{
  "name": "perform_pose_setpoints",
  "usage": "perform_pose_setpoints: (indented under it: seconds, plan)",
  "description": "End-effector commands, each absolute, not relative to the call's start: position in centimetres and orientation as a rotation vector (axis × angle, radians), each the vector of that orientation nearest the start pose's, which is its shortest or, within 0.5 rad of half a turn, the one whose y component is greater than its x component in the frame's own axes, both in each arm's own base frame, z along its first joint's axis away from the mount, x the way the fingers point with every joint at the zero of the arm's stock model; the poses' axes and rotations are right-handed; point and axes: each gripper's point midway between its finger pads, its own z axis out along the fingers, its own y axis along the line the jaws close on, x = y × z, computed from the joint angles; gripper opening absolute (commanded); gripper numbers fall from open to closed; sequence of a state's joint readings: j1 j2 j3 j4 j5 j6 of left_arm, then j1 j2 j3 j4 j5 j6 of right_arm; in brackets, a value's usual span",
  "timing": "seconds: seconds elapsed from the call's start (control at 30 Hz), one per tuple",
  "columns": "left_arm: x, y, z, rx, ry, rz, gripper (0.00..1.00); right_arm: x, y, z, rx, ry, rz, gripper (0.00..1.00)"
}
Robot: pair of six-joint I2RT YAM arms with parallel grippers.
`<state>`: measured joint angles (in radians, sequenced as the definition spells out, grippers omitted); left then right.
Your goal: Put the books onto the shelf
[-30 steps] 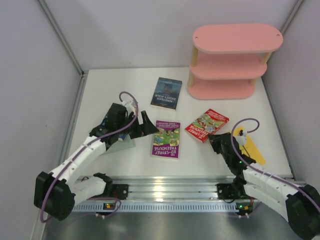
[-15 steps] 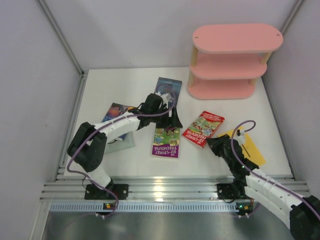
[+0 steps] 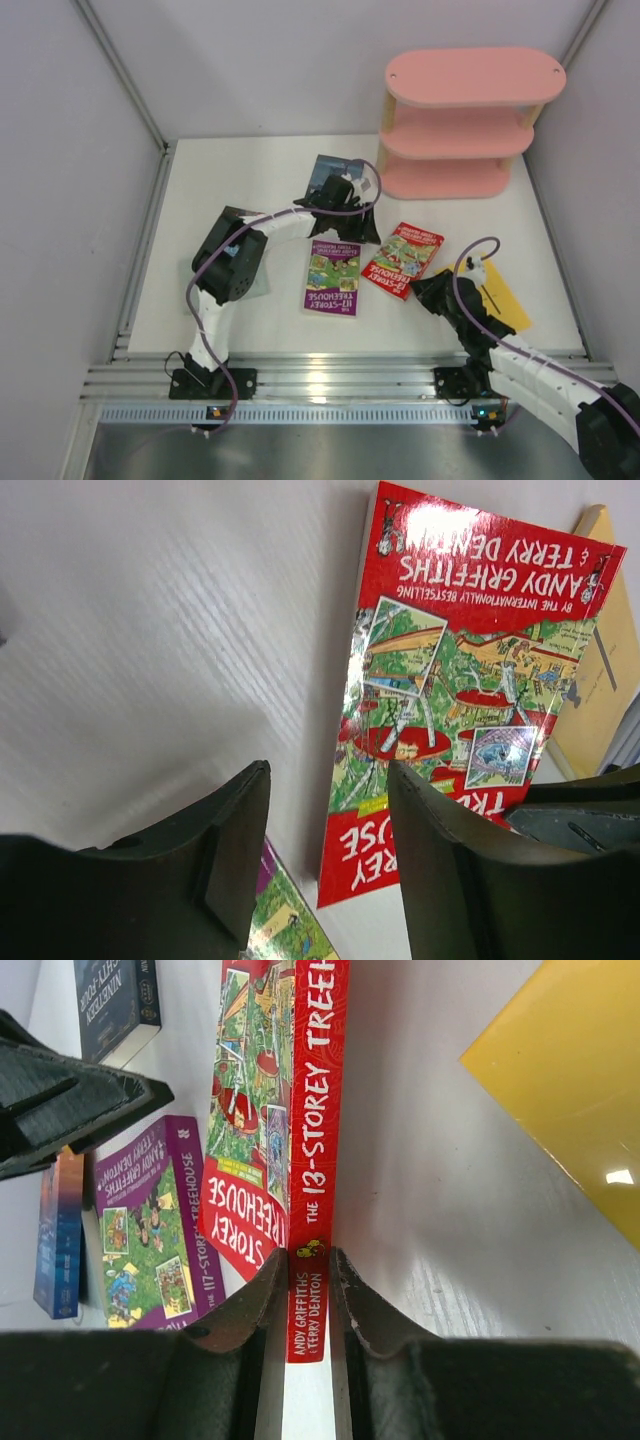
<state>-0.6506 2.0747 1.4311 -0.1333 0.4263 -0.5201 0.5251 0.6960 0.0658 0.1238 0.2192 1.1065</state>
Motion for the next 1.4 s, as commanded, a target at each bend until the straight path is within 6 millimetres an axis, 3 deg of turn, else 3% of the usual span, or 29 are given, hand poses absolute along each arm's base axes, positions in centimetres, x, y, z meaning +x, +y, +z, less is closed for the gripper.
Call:
perform_pose_setpoints:
  seconds: [0.0,0.23,0.4,0.63,0.77,0.97,1.1,1.2,1.37]
  plan:
    - [36.2,-39.8,5.5,0.478,2.455,-1.048,0.55,24.3,13.9,7.7,0.681,1.951,0.808,0.00]
    - [35.1,-40.8,2.9,0.502,2.501,-1.123,0.47,24.8,13.9,7.1,0.687,1.965,0.791,0.00]
    - [33.9,-41.3,1.9,0.522,2.528,-1.170,0.33,25.2,14.3,7.1,0.692,1.953,0.826,0.05]
    - [33.1,-41.3,1.5,0.519,2.546,-1.214,0.19,25.8,13.8,7.7,0.644,1.893,0.819,0.33]
    - [32.6,-41.6,1.7,0.523,2.542,-1.266,0.15,26.2,13.7,8.1,0.618,1.873,0.828,0.43]
    - [32.1,-41.9,1.7,0.525,2.543,-1.315,0.12,26.5,12.7,6.3,0.694,1.930,0.849,0.47]
    - [31.7,-41.9,1.5,0.522,2.554,-1.350,0.12,26.8,12.2,5.6,0.721,1.952,0.893,0.44]
    - [31.9,-42.3,2.0,0.525,2.525,-1.377,0.12,27.3,11.8,5.8,0.729,1.936,0.928,0.39]
    - [32.0,-42.8,3.2,0.529,2.493,-1.426,0.12,27.4,12.8,6.9,0.667,1.930,1.006,0.36]
